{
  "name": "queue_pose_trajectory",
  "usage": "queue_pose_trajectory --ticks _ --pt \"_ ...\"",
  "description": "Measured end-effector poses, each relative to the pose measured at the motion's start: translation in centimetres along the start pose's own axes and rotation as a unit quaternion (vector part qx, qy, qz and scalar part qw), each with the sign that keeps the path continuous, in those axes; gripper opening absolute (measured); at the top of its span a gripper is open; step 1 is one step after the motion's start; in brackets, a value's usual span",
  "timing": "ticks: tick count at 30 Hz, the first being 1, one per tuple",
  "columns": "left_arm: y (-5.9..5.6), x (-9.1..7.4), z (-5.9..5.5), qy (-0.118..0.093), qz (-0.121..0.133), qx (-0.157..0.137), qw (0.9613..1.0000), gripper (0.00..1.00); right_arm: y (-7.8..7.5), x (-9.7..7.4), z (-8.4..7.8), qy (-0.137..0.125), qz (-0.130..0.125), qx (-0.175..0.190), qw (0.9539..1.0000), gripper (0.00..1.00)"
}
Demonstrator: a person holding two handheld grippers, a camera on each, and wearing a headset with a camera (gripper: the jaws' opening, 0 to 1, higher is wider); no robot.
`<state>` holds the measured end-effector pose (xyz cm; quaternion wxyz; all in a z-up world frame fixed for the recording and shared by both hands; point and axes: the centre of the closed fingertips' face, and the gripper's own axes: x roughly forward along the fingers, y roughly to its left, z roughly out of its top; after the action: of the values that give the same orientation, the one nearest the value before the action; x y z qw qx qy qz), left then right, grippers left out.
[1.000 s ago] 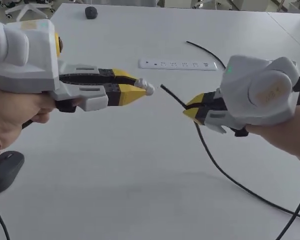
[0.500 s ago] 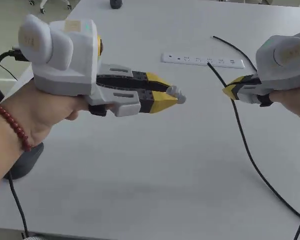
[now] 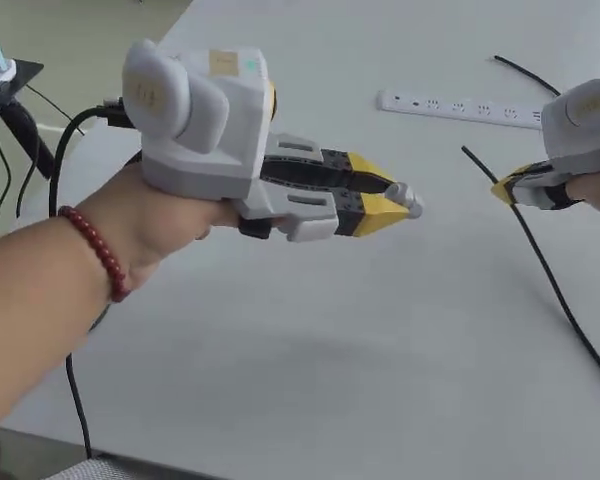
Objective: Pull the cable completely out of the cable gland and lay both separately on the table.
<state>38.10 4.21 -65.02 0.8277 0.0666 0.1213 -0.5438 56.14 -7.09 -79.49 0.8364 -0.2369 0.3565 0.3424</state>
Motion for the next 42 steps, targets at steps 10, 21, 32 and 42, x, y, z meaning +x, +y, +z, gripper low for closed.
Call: queue_pose_trajectory --ticks 10,21,32,42 --pt "-0.2 0.3 -0.4 0.000 -0.004 -0.005 1.0000 0.15 0.5 0.8 -0.9 0.012 0.010 0.012 0.9998 0.00" --pt "-0.5 -0.3 -0.6 -0.001 0.000 -0.010 0.9999 0.15 0.7 0.8 -1.6 0.022 0.013 0.017 0.9995 0.13" --pt "-0.6 0.2 -0.4 -0.003 -0.001 -0.010 0.9999 0.15 1.1 -2.4 0.2 -0.033 0.000 0.012 0.9994 0.33" --pt "-1.0 0.2 -0.3 -0.008 0.003 -0.012 0.9999 0.16 4.7 -8.5 2.1 -0.125 -0.002 0.026 0.9918 0.64"
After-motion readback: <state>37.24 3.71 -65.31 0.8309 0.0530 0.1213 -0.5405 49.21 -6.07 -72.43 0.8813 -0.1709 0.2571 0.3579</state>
